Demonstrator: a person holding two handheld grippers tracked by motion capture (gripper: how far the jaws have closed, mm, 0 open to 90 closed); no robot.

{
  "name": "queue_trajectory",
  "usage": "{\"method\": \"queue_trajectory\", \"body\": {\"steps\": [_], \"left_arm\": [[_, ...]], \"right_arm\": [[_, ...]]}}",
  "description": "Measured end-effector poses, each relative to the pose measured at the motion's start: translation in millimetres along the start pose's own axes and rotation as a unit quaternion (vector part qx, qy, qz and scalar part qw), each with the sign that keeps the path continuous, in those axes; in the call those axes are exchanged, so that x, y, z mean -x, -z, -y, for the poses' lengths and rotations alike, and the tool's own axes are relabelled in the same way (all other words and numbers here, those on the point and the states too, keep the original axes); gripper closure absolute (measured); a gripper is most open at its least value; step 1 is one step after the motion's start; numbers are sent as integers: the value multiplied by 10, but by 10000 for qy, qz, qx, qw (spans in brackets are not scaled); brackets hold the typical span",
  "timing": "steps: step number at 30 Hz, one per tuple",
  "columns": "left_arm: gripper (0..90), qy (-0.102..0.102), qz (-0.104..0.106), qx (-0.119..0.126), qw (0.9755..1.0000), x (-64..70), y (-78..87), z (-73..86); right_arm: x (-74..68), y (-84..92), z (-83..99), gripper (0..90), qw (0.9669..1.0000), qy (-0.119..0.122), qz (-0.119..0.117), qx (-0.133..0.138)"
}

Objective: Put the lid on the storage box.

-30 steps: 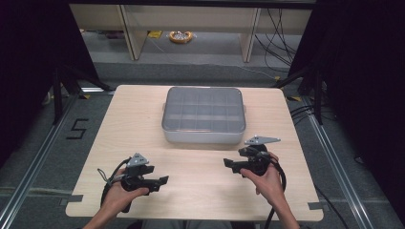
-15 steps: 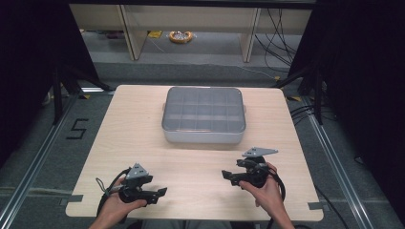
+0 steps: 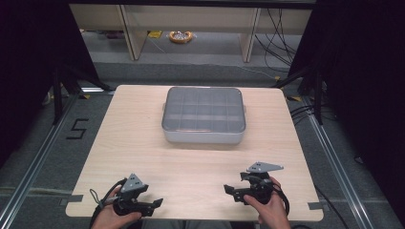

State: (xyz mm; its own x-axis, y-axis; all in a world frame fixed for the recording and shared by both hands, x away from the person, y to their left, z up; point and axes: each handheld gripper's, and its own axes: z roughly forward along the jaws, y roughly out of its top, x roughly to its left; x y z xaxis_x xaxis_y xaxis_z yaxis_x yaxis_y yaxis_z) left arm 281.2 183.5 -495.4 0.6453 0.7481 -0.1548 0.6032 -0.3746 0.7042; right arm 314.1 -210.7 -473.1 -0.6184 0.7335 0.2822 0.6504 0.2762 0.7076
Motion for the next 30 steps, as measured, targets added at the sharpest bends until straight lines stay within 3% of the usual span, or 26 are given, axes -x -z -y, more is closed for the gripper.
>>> {"method": "queue_trajectory", "body": {"steps": [1,5,6,7,10,12,13,16,17,18,19,20,21,25,30], "left_arm": [[238,-124,-24,-69,9999,-1,13,9],[233,-102,-24,-48,9999,41,54,54],[233,-102,-24,-48,9999,41,54,54],[233,-71,-12,-50,10000,51,65,72],[232,-151,-111,-78,9998,58,82,93],[231,-84,-19,-97,9999,74,88,104],[230,-189,-94,-106,9997,79,92,112],[230,-213,-68,-93,9997,120,95,136],[229,-292,-155,-143,9994,130,94,145],[229,-374,-53,-206,9991,126,109,146],[229,-194,-39,-132,9997,147,90,157],[229,-194,-39,-132,9997,147,90,157],[229,-211,-73,-138,9997,145,88,158],[229,-375,-62,-230,9990,112,98,155],[229,-317,-150,-186,9992,116,83,159]], "right_arm": [[0,0,0,163,10000,0,0,0],[-45,30,122,164,10000,46,-65,-42],[-86,40,158,164,9997,-181,-103,-103],[-55,51,173,165,9999,62,-32,-99],[-52,55,233,165,9999,38,-93,-120],[-54,56,256,165,9999,26,-90,-106],[-51,59,298,165,9998,34,-123,-124],[-59,72,319,165,9998,29,-149,-138],[-74,88,347,165,9998,44,-108,-152],[-106,90,362,165,9998,-101,-102,-148],[-82,93,371,165,9998,107,-75,-144],[-82,93,371,165,9998,107,-75,-144],[-121,97,389,165,9996,-108,-160,-229],[-111,98,434,165,9996,104,-165,-204],[-124,112,456,165,9995,87,-113,-272]]}}
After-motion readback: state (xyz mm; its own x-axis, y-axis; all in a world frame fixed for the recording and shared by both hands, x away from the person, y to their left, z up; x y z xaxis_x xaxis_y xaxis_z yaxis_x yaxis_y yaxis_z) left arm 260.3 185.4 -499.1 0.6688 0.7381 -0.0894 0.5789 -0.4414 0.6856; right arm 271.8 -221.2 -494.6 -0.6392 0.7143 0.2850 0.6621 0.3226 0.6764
